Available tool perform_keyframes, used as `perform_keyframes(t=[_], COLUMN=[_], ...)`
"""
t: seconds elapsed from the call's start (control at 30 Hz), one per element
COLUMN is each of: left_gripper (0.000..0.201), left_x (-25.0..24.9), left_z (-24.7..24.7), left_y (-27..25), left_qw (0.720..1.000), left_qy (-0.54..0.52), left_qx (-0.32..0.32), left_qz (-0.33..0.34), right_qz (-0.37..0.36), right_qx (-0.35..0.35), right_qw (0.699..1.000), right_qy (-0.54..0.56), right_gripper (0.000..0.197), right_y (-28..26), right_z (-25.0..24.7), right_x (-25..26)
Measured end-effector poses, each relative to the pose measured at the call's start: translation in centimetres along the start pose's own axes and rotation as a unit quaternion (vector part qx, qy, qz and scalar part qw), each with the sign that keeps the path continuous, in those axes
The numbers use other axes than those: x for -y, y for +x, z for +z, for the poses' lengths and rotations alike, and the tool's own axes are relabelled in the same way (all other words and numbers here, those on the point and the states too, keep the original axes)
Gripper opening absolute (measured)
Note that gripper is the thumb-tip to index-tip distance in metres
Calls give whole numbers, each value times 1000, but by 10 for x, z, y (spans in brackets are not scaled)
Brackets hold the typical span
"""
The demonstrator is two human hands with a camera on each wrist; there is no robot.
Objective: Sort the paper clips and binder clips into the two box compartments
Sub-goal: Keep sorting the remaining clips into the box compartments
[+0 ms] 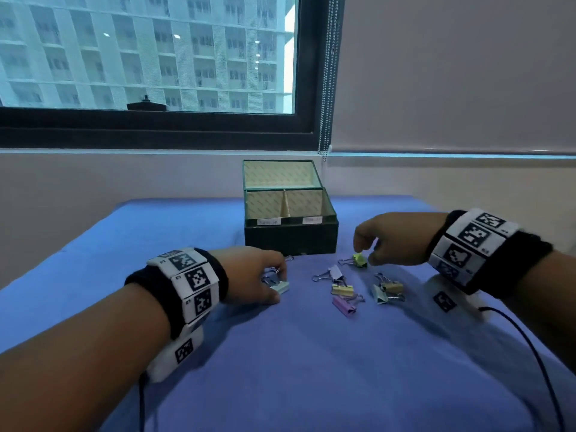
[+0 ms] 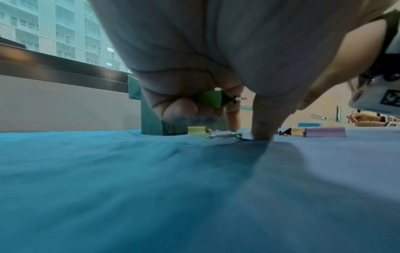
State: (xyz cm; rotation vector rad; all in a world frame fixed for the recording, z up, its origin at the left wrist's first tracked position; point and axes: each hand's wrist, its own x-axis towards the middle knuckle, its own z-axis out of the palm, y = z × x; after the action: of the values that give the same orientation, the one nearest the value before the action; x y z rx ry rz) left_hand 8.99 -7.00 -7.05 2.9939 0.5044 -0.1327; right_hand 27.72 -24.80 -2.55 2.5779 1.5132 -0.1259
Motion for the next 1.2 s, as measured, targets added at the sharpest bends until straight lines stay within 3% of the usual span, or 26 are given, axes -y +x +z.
perform_keyframes(t=[0.1, 0.23, 0.37, 0.47, 0.53, 0.63, 0.73, 0.83, 0.97, 1.03, 1.1, 1.2], left_gripper=[43, 40, 43, 42, 40, 39, 40, 40, 41, 42, 42, 43], left_x=[0, 0, 0, 3, 7, 8, 10, 14, 22, 27, 33, 38], left_z=[1, 2, -1, -2, -2, -1, -2, -4, -10, -16, -20, -23], left_y=[1, 3, 1, 2, 2, 4, 5, 6, 15, 26, 41, 63], left_qw=[1000, 1000, 999, 998, 997, 996, 994, 986, 954, 934, 919, 912], left_qy=[11, 22, 13, -3, -4, 0, 2, -6, -64, -93, -115, -103], left_qx=[0, -1, -29, -63, -80, -88, -105, -167, -292, -345, -378, -397], left_qz=[-14, -16, -28, -19, -5, 4, 5, 14, 26, 15, 14, 3], right_qz=[36, 37, 19, 19, 11, -10, -20, -16, -39, -41, -32, 8], right_qx=[43, 25, 20, 45, 14, -49, -35, 39, 21, -14, -85, -223], right_qw=[998, 998, 999, 997, 996, 998, 999, 999, 998, 999, 985, 911], right_qy=[-21, 50, -18, -61, -82, -27, 22, -21, -46, 8, 144, 348], right_gripper=[27, 31, 39, 33, 23, 18, 6, 33, 22, 14, 14, 16], right_y=[-9, -8, 15, 29, 33, 32, 29, 34, 43, 46, 54, 77], right_z=[16, 22, 24, 24, 18, 4, 0, 12, 5, -14, -33, -51], right_x=[-19, -22, -9, 1, 6, 15, 31, 43, 52, 54, 55, 63])
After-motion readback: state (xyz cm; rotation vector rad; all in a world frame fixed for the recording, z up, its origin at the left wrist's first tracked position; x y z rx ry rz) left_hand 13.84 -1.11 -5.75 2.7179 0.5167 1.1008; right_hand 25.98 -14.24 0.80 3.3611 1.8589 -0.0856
